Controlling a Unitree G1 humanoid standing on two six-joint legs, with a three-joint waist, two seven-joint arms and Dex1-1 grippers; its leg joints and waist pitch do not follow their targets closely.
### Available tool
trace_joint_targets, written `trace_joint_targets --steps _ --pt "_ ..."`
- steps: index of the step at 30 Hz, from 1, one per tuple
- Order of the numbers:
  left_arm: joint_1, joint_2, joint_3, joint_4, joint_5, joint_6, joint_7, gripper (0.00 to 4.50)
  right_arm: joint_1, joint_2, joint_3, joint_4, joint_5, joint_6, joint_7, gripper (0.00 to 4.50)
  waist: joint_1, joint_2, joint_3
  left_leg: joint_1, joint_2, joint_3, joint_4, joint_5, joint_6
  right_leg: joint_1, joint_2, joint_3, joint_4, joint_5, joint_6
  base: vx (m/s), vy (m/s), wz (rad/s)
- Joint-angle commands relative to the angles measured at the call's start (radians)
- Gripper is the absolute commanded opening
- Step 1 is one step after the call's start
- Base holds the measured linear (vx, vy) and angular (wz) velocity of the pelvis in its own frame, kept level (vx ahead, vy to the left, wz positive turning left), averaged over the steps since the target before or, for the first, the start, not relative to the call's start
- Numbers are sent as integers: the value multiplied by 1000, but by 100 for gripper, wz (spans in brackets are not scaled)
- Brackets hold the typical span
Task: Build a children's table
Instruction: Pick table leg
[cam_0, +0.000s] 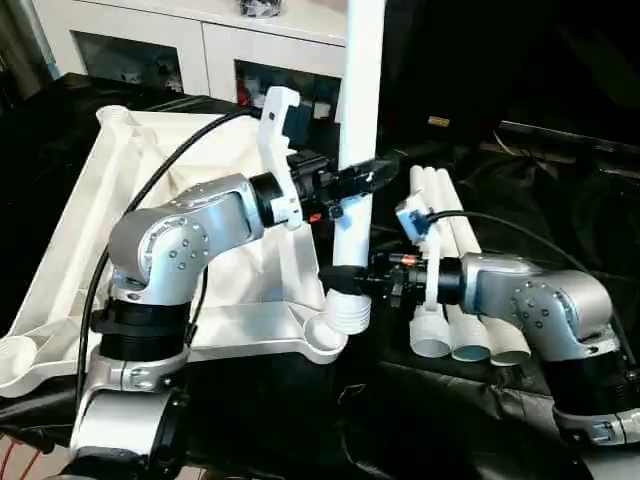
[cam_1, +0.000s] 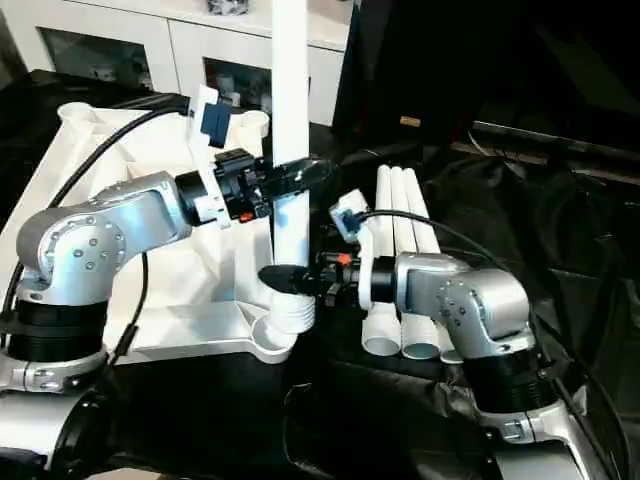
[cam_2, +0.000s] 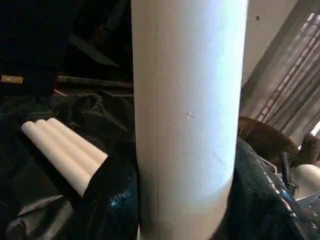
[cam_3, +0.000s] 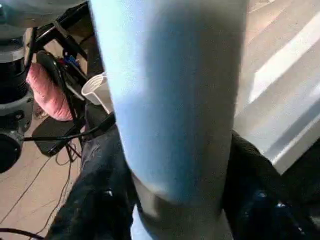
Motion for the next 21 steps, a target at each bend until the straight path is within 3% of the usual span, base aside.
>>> trace_joint_targets --steps 1,10,12,13,14,15,16,17,18,21 --pt "-20 -10 -12 -32 -38 8 -31 182 11 -21 -2 22 -18 4 -5 208 3 12 -78 2 58 -21 -70 -18 -7 65 -106 65 -75 -189 -132 0 0 0" --pt "-31 -15 -18 -3 4 -19 -9 182 12 -16 -10 37 -26 -16 -10 197 4 16 -78 3 58 -22 -71 -26 -10 65 -106 64 -76 -190 -137 0 0 0" --pt "-31 -12 -15 6 20 -32 0 238 9 -5 -19 44 -27 -19 -22 196 4 18 -79 2 57 -22 -70 -28 -10 66 -106 64 -76 -182 -138 0 0 0" --pt "-28 -13 -7 7 17 -42 -5 252 5 3 -25 52 -28 -25 -29 196 5 25 -79 3 57 -23 -70 -31 -12 66 -106 64 -75 -180 -141 0 0 0" --pt "-26 -15 1 7 10 -46 -9 252 2 8 -27 58 -29 -30 -32 196 3 20 -80 2 56 -22 -69 -30 -11 67 -106 64 -76 -174 -144 0 0 0" --pt "-21 -24 16 5 12 -80 -8 252 -1 17 -33 64 -31 -39 -40 196 4 29 -80 3 58 -23 -70 -34 -15 65 -107 63 -78 -166 -152 0 0 0" --pt "-21 -24 16 5 12 -80 -8 269 -1 17 -33 64 -31 -39 -40 195 4 29 -80 3 58 -23 -70 -34 -15 65 -107 63 -78 -166 -152 0 0 0" --pt "-19 -52 82 4 -11 -127 23 279 -12 46 -59 73 -28 -57 -70 195 1 30 -80 1 58 -23 -70 -33 -20 68 -106 64 -75 -138 -164 0 0 0" --pt "-21 -55 101 10 -24 -133 22 286 -19 56 -67 77 -28 -67 -82 195 1 24 -82 1 56 -23 -69 -34 -21 72 -107 63 -74 -127 -174 0 0 0" --pt "-14 -54 136 8 -48 -146 19 286 -35 88 -104 89 -13 -84 -115 191 1 29 -81 3 56 -22 -69 -37 -22 69 -106 64 -70 -126 -179 0 0 0"
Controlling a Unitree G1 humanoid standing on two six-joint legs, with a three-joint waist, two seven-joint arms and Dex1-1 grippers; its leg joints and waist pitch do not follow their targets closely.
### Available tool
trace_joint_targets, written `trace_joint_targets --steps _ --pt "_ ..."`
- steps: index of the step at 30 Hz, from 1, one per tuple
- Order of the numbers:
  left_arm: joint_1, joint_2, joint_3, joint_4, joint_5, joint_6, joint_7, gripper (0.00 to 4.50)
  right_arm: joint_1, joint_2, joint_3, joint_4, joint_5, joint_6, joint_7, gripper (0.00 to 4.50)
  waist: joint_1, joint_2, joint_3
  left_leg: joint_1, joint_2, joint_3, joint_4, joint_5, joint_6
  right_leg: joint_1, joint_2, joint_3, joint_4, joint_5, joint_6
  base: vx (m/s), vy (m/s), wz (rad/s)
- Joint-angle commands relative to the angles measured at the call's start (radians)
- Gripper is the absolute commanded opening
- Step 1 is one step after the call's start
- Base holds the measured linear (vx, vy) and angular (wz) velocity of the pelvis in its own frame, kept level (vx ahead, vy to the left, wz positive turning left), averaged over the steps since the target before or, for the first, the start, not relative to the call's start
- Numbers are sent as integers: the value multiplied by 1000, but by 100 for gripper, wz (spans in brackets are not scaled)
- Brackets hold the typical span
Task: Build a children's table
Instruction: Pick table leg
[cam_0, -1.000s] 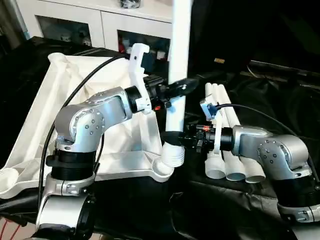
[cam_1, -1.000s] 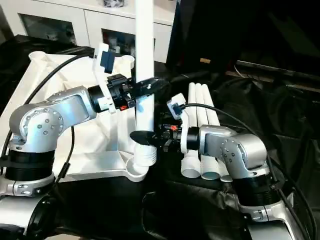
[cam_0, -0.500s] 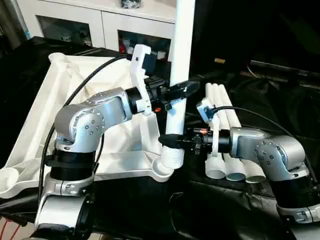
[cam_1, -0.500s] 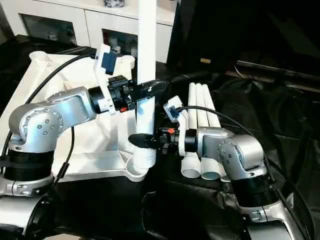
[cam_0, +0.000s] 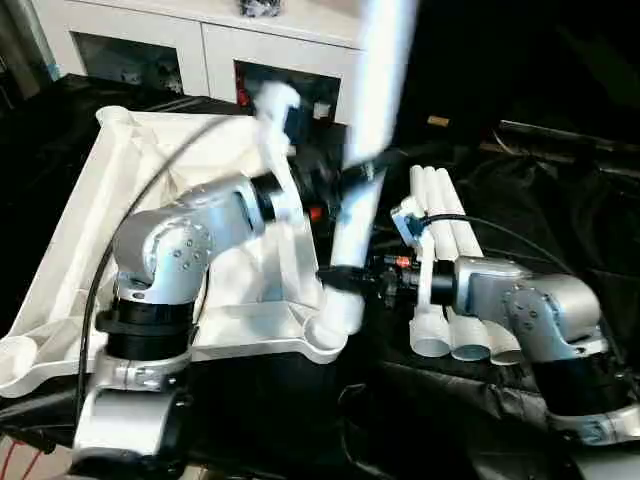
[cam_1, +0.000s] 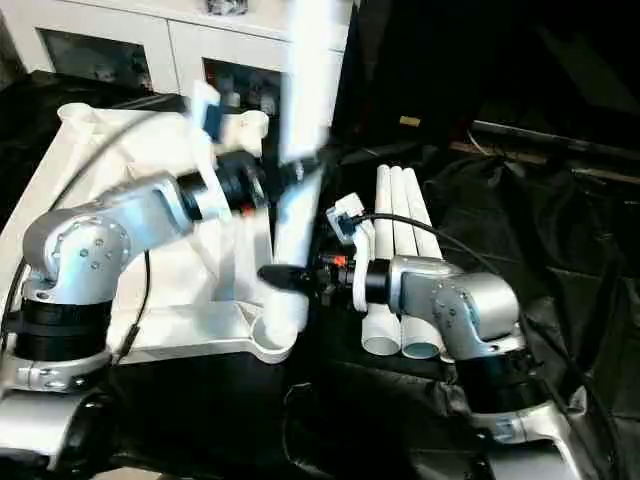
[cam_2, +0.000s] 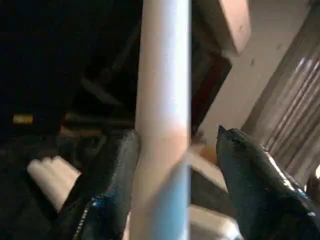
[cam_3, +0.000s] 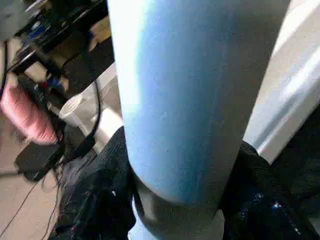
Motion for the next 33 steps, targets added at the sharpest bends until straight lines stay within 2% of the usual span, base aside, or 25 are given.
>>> trace_joint_targets --steps 1,6,7,9,10,11,12,13,14,15,16,17,18,19,21,22,24,25,26,27,28,29,30,31,33 --pt "-12 0 17 -11 -22 -16 -3 286 -31 7 -45 5 12 -25 -25 191 4 34 -82 3 57 -24 -70 -38 -24 68 -107 63 -69 -124 -179 0 0 0" --pt "6 -7 60 -19 -40 -57 5 286 -37 30 -62 26 -10 -96 -56 190 1 36 -82 3 56 -22 -70 -47 -22 71 -105 64 -70 -104 -183 0 0 0" --pt "13 4 66 -18 -16 -85 9 286 -42 44 -72 35 -40 -153 -91 190 0 34 -82 3 56 -22 -71 -45 -19 71 -104 64 -69 -103 -183 0 0 0" --pt "29 29 56 -17 52 -143 19 286 -52 58 -78 47 -87 -214 -145 190 -1 39 -81 3 55 -22 -72 -48 -24 67 -104 64 -72 -134 -164 0 0 0" --pt "57 66 17 -28 156 -207 49 286 -60 63 -67 59 -162 -293 -211 190 -1 43 -81 5 59 -24 -74 -46 -29 64 -104 63 -72 -144 -149 0 0 0" --pt "87 89 -16 -49 222 -256 56 286 -54 65 -62 45 -186 -309 -238 190 -7 42 -81 3 58 -25 -76 -48 -38 66 -101 63 -71 -161 -124 0 0 0" --pt "116 109 -45 -71 274 -288 70 286 -48 69 -58 34 -216 -334 -270 190 -6 44 -81 7 57 -23 -75 -53 -39 64 -101 64 -72 -168 -119 0 0 0" --pt "154 139 -74 -93 324 -318 73 286 -36 87 -56 20 -235 -359 -301 190 -7 47 -81 5 60 -26 -77 -57 -43 64 -104 64 -72 -172 -112 0 0 0" --pt "178 158 -90 -101 352 -338 72 286 -18 95 -55 -6 -237 -343 -324 190 -10 49 -82 7 56 -22 -76 -61 -42 61 -99 65 -72 -169 -111 0 0 0" --pt "211 164 -85 -120 361 -341 82 286 -13 102 -46 -12 -240 -317 -342 190 -11 39 -81 7 57 -21 -78 -65 -38 61 -98 66 -71 -158 -115 0 0 0" --pt "223 166 -85 -129 369 -345 88 286 -7 103 -43 -19 -241 -315 -345 190 -9 44 -82 6 58 -23 -79 -64 -39 62 -101 66 -66 -153 -123 0 0 0" --pt "267 172 -87 -161 399 -360 113 286 14 106 -35 -48 -245 -308 -358 190 -9 43 -82 6 63 -24 -80 -63 -38 62 -101 66 -67 -141 -126 0 0 0" --pt "336 177 -71 -206 420 -363 149 286 47 119 -36 -89 -265 -263 -433 190 -9 48 -79 7 63 -24 -81 -59 -40 59 -99 67 -65 -116 -131 0 0 0" --pt "352 177 -67 -216 425 -361 158 286 53 123 -37 -93 -273 -268 -445 190 -9 48 -79 7 63 -24 -81 -59 -40 59 -99 67 -65 -116 -131 0 0 0" --pt "422 171 -47 -257 427 -362 171 286 81 169 -83 -107 -228 -287 -459 190 -12 47 -78 8 60 -20 -82 -87 -45 56 -99 68 -67 -133 -134 0 0 0" --pt "426 170 -45 -260 426 -361 172 286 83 173 -87 -108 -224 -288 -459 190 -12 51 -76 11 58 -18 -82 -119 -45 51 -97 69 -73 -168 -128 0 0 0" --pt "489 164 -21 -289 446 -324 234 286 119 190 -108 -142 -188 -286 -452 190 -12 55 -71 10 60 -22 -87 -163 -50 51 -97 68 -79 -219 -114 0 0 0" --pt "502 162 -13 -294 437 -321 232 286 126 192 -108 -151 -185 -286 -452 190 -10 64 -70 12 60 -25 -88 -181 -52 47 -96 68 -80 -241 -102 0 0 0" --pt "543 158 5 -309 436 -319 243 286 144 198 -111 -179 -171 -281 -452 190 -15 66 -67 9 59 -25 -90 -206 -54 50 -95 67 -88 -250 -96 0 0 0" --pt "571 168 -4 -317 468 -340 249 286 155 200 -110 -195 -185 -283 -469 190 -12 80 -66 8 57 -30 -92 -216 -56 50 -96 66 -85 -262 -93 0 0 0" --pt "589 173 -12 -323 493 -354 255 286 161 196 -105 -200 -214 -295 -489 190 -14 77 -67 11 55 -28 -90 -230 -52 47 -92 66 -95 -278 -81 0 0 0" --pt "614 179 -27 -335 549 -368 287 286 167 197 -92 -179 -286 -419 -511 190 -10 100 -67 10 50 -31 -90 -241 -55 47 -93 66 -93 -305 -77 0 0 0" --pt "626 177 -34 -347 561 -360 303 286 168 199 -90 -174 -295 -451 -513 190 -11 91 -67 12 52 -28 -89 -248 -52 43 -96 66 -100 -323 -74 0 0 0" --pt "628 167 -31 -350 562 -349 322 286 167 216 -99 -166 -293 -498 -514 190 -10 108 -69 15 51 -27 -85 -256 -50 39 -95 67 -101 -335 -76 0 0 0" --pt "621 143 -35 -359 563 -319 360 286 168 228 -120 -164 -301 -553 -527 190 -11 100 -67 12 47 -26 -84 -245 -30 42 -92 68 -103 -358 -77 0 0 0"
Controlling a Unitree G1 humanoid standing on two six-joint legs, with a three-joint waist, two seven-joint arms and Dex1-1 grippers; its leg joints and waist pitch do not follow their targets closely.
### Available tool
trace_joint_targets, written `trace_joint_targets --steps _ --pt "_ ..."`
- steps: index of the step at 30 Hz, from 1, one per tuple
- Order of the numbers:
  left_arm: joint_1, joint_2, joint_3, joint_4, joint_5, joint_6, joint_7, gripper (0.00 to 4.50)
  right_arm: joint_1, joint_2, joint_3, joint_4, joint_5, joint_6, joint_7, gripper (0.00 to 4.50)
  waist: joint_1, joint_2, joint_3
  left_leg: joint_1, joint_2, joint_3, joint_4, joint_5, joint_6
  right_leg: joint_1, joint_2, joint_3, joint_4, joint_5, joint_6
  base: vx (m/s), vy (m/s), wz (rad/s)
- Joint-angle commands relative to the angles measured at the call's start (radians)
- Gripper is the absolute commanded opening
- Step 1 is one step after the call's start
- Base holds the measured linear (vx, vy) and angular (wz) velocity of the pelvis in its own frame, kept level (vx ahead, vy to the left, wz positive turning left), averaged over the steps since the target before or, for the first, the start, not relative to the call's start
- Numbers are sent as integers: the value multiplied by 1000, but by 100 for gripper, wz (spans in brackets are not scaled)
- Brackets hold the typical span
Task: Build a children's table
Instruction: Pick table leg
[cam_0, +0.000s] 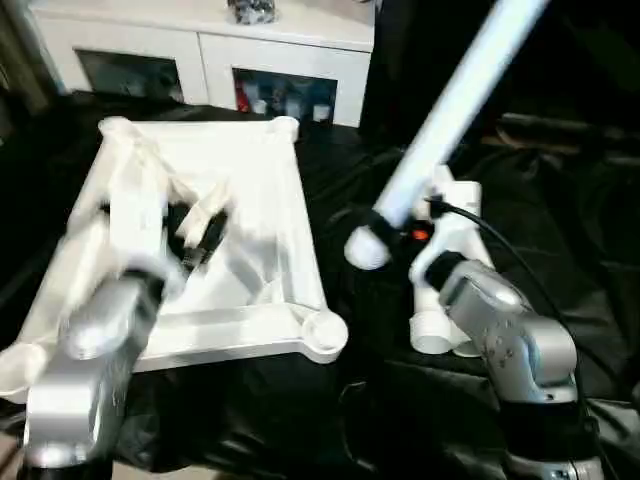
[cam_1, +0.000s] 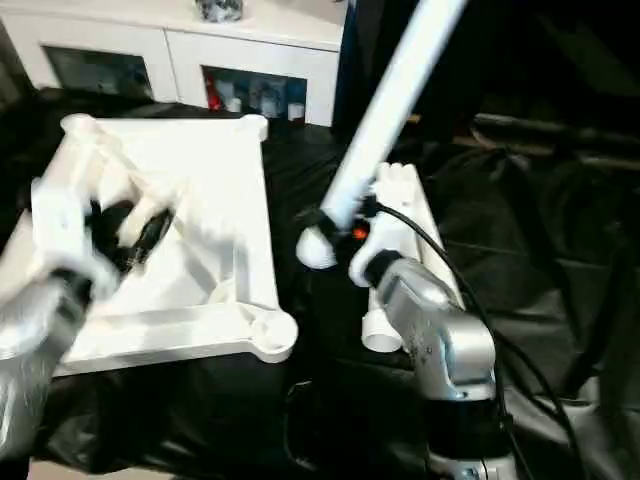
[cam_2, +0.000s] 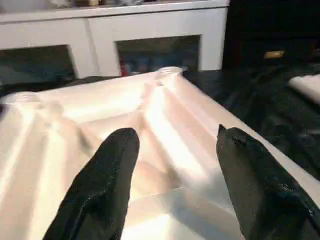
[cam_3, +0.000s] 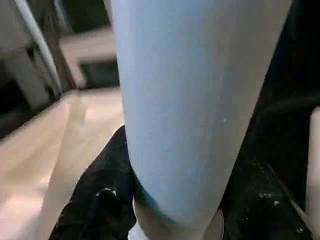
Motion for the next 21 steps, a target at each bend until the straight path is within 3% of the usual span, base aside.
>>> trace_joint_targets --steps 1,2,4,5,6,7,8,9,10,11,12,13,14,15,16,17,19,20,21 --pt "-23 -24 -21 -27 19 25 46 286 -7 2 -28 -6 -26 -70 -25 190 -7 10 -65 6 49 -25 -81 -221 -22 40 -93 66 -97 -359 -84 0 0 0" --pt "-63 -35 -36 3 28 -12 55 286 -22 -5 -32 1 -47 -74 -50 190 -9 -8 -65 7 47 -19 -78 -202 -13 35 -86 66 -102 -374 -70 0 0 0" --pt "-112 -50 -52 59 46 -49 64 286 -34 0 -57 -1 -13 -16 -63 190 -10 6 -69 5 44 -21 -78 -174 -9 36 -84 65 -98 -371 -54 0 0 0" --pt "-133 -59 -50 93 49 -77 68 286 -25 -3 -53 -9 -6 2 -56 190 -17 -9 -69 -1 44 -22 -80 -164 -7 42 -82 63 -97 -359 -39 0 0 0" --pt "-147 -68 -49 112 56 -93 72 286 -18 -6 -49 -12 -6 5 -48 190 -16 -3 -70 -1 42 -23 -79 -157 -4 43 -83 64 -96 -354 -36 0 0 0" --pt "-153 -73 -42 133 53 -130 61 286 4 -6 -36 -20 -15 -7 -42 190 -22 -22 -71 -3 42 -21 -78 -145 1 45 -85 63 -97 -348 -29 0 0 0" --pt "-155 -74 -38 147 50 -155 54 286 19 -3 -25 -22 -24 -24 -39 190 -21 -9 -75 -8 43 -24 -77 -117 4 46 -90 64 -94 -318 -33 0 0 0" --pt "-150 -74 -45 146 56 -160 54 286 33 -7 -23 -24 -35 -29 -43 190 -29 -26 -74 -11 45 -22 -77 -115 7 47 -88 64 -94 -308 -33 0 0 0" --pt "-131 -58 -54 137 79 -151 63 286 59 -4 -23 -27 -34 -15 -58 190 -29 -18 -80 -15 45 -24 -75 -93 8 52 -94 65 -85 -275 -41 0 0 0" --pt "-130 -58 -54 136 80 -151 64 286 61 -4 -23 -28 -33 -14 -58 190 -30 -28 -85 -19 45 -23 -73 -61 31 58 -105 71 -75 -219 -66 0 0 0" --pt "-122 -56 -54 129 83 -147 66 286 69 -4 -23 -32 -29 -8 -57 190 -33 -25 -85 -18 46 -21 -73 -50 38 56 -105 71 -74 -194 -86 0 0 0" --pt "-108 -57 -50 117 80 -144 68 286 76 -9 -14 -35 -45 -7 -63 190 -42 -55 -85 -17 46 -16 -70 -44 58 56 -100 70 -74 -161 -109 0 0 0" --pt "-96 -63 -41 107 71 -144 72 286 76 -7 -15 -34 -40 2 -63 190 -42 -76 -87 -22 46 -15 -69 -33 68 63 -104 71 -67 -147 -116 0 0 0" --pt "-87 -69 -34 109 67 -148 75 286 71 -3 -17 -27 -37 6 -62 190 -37 -73 -84 -23 46 -16 -70 -24 75 64 -109 72 -65 -147 -121 0 0 0" --pt "-70 -74 -33 123 63 -167 67 286 55 3 -16 -2 -37 -11 -49 190 -41 -63 -80 -12 51 -12 -70 -50 78 47 -108 72 -76 -187 -126 0 0 0" --pt "-49 -68 -41 134 68 -181 52 286 42 1 -2 15 -49 -16 -45 190 -41 -50 -77 -3 59 -18 -77 -67 57 40 -100 67 -76 -199 -123 0 0 0" --pt "-34 -61 -49 133 75 -176 46 286 31 -3 8 21 -54 2 -46 190 -52 -59 -75 2 63 -21 -81 -81 31 37 -87 61 -75 -174 -112 0 0 0" --pt "-19 -50 -62 111 48 -172 -1 286 25 -5 20 11 -33 4 -10 190 -49 -71 -76 4 63 -22 -83 -114 15 40 -92 63 -71 -170 -108 0 0 0" --pt "-4 -25 -77 85 22 -166 -59 286 24 -5 33 11 -23 -4 19 190 -43 -74 -73 4 61 -20 -84 -137 11 37 -97 65 -77 -201 -101 0 0 0"
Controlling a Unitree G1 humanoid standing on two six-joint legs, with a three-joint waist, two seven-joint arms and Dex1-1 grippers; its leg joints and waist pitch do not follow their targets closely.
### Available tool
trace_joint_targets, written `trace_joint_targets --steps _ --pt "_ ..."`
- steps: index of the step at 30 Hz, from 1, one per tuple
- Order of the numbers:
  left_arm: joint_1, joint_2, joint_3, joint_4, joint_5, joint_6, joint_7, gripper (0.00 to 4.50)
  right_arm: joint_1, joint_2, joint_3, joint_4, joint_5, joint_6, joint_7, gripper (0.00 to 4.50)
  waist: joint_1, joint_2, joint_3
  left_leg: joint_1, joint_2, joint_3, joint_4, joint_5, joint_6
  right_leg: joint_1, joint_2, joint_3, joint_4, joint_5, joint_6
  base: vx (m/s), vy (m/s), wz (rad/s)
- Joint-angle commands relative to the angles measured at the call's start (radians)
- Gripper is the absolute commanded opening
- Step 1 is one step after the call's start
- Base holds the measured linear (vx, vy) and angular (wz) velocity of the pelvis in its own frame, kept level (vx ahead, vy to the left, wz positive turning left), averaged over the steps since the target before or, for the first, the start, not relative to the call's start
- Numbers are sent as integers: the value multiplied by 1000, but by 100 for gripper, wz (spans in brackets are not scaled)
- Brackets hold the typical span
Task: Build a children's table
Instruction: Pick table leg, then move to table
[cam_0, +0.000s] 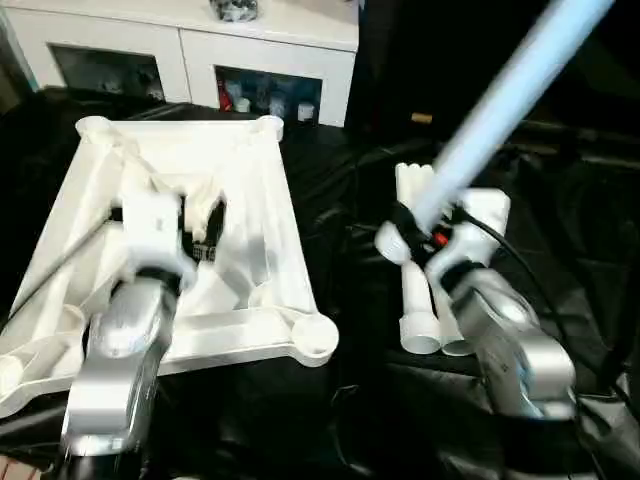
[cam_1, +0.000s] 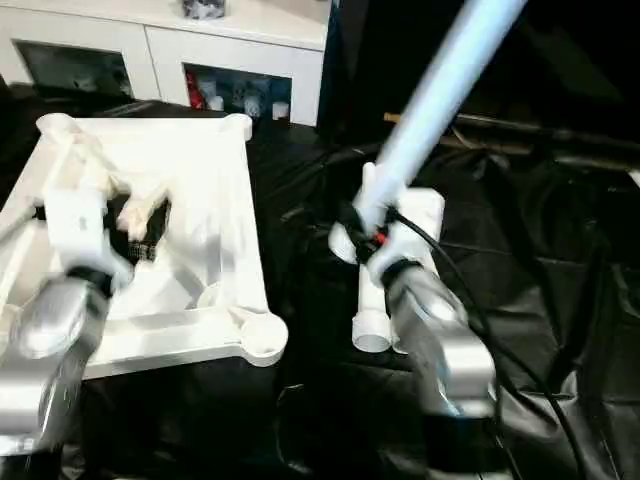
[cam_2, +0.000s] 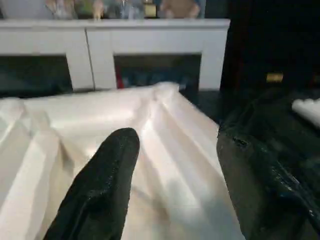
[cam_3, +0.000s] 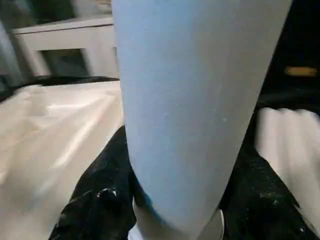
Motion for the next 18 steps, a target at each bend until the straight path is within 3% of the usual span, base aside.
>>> trace_joint_targets --steps 1,4,5,6,8,11,12,13,14,15,16,17,18 --pt "18 47 -44 -64 -52 12 -120 286 -9 -7 22 11 2 -27 40 190 9 12 -58 16 61 -22 -83 -148 -2 41 -98 64 -75 -221 -97 0 0 0" --pt "44 82 -58 -95 -69 20 -176 286 -11 -1 28 27 -3 -38 45 190 12 10 -56 18 63 -22 -87 -166 -24 36 -95 64 -74 -234 -92 0 0 0" --pt "54 98 -59 -91 -60 33 -182 286 -19 -1 29 47 4 -36 62 190 20 16 -54 23 62 -22 -89 -194 -33 34 -96 66 -75 -249 -91 0 0 0" --pt "53 101 -58 -83 -51 41 -174 286 -22 -3 32 56 -1 -42 65 190 18 13 -53 18 61 -22 -90 -200 -36 37 -94 66 -76 -255 -88 0 0 0" --pt "23 85 -54 -38 -13 27 -131 286 -20 0 4 87 12 -46 60 190 21 20 -54 21 60 -22 -90 -213 -44 36 -95 68 -80 -268 -78 0 0 0" --pt "-16 59 -46 4 -2 36 -87 286 -4 -8 -20 118 -20 -66 15 190 24 18 -57 21 59 -24 -89 -215 -57 39 -96 67 -82 -271 -70 0 0 0" --pt "-30 52 -41 19 -6 43 -77 286 6 -8 -27 115 -18 -66 8 190 28 55 -58 24 57 -28 -89 -219 -68 37 -96 68 -76 -255 -75 0 0 0" --pt "-42 45 -35 34 -16 44 -76 286 17 -9 -29 109 -20 -71 3 190 25 60 -57 18 56 -30 -89 -215 -69 41 -94 67 -76 -228 -78 0 0 0" --pt "-64 40 -37 67 -22 31 -79 286 35 -16 -27 94 -31 -74 3 190 23 99 -55 19 54 -32 -89 -241 -75 39 -95 67 -77 -230 -86 0 0 0" --pt "-72 40 -39 79 -21 24 -81 286 41 -19 -25 89 -34 -74 3 190 14 58 -68 18 46 -19 -79 -215 -51 51 -94 69 -87 -193 -87 0 0 0" --pt "-89 37 -45 104 -17 14 -84 286 49 -26 -22 78 -40 -71 5 190 20 82 -63 14 40 -17 -78 -218 -18 54 -112 80 -87 -211 -121 0 0 0" --pt "-101 34 -49 120 -14 13 -86 286 56 -30 -21 66 -43 -67 6 190 28 55 -66 -9 33 -17 -56 -171 44 83 -154 104 -100 -256 -144 0 0 0" --pt "-128 26 -57 149 -11 7 -91 286 73 -36 -23 23 -36 -45 7 190 39 59 -69 -15 32 -25 -29 -139 76 90 -192 127 -116 -299 -153 0 0 0"
